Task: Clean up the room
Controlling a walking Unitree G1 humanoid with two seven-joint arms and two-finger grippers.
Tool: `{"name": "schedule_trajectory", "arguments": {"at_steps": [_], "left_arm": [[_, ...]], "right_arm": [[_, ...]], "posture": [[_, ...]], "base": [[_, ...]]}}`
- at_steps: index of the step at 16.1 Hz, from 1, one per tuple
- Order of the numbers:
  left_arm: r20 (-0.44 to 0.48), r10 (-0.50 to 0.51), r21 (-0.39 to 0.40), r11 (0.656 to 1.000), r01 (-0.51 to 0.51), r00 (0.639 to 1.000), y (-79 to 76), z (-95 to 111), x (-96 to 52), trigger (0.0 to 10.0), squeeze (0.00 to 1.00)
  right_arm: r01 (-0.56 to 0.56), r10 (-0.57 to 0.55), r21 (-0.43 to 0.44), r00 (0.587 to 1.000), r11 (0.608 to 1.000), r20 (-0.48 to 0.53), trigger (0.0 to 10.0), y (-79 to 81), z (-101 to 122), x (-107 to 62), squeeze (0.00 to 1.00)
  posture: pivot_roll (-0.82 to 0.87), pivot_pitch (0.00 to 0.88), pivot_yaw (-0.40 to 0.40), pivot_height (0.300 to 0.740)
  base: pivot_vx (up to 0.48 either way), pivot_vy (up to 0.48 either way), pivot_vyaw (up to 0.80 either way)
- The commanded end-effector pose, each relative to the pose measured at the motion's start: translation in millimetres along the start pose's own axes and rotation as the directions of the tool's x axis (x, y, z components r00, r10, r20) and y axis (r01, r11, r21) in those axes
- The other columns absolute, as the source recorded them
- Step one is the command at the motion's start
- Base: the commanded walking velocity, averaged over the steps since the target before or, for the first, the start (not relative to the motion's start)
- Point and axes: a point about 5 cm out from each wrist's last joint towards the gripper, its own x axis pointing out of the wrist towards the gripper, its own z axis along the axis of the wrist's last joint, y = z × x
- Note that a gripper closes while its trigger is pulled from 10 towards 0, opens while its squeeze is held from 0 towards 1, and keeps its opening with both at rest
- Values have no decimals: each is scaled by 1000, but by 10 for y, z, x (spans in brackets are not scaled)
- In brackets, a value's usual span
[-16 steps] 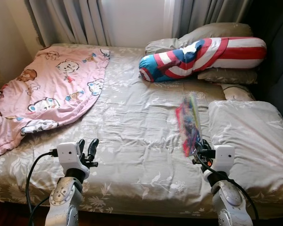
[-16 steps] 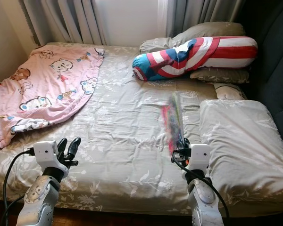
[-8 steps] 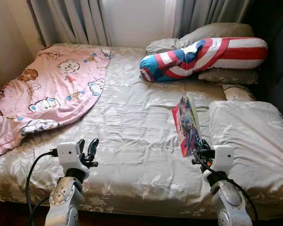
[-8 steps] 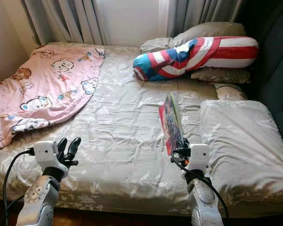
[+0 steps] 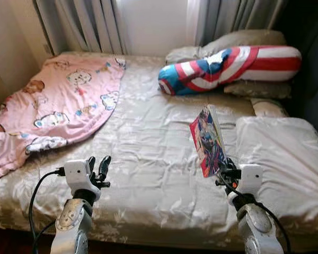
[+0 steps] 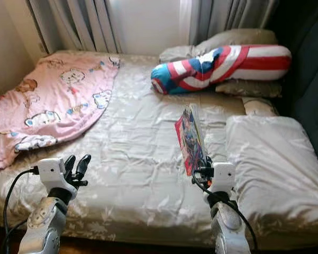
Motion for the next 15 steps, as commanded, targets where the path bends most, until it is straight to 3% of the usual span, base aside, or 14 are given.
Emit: {"name": "schedule_trajectory", "arguments": {"at_steps": [1,5,15], "left_arm": [[3,-6,1,1000,6,1000,-3,30,10,10000,0],[2,-7,0,1000,7,1000,-6,26,8,10000,0],[18,-20,1,1000,20,1000,-23,64,10,10000,0]], "right_arm": [[-14,15,-10,998,1000,63,10000,20,135,24,0],[-16,16,-12,998,1000,61,10000,23,133,25,0],[-15,16,-7,998,1000,62,10000,31,131,12,0]], "posture": [[-12,57,-24,740],[-10,61,-26,740],[-10,68,-24,740]], "base": [[259,0,0],[262,0,0],[0,0,0]]}}
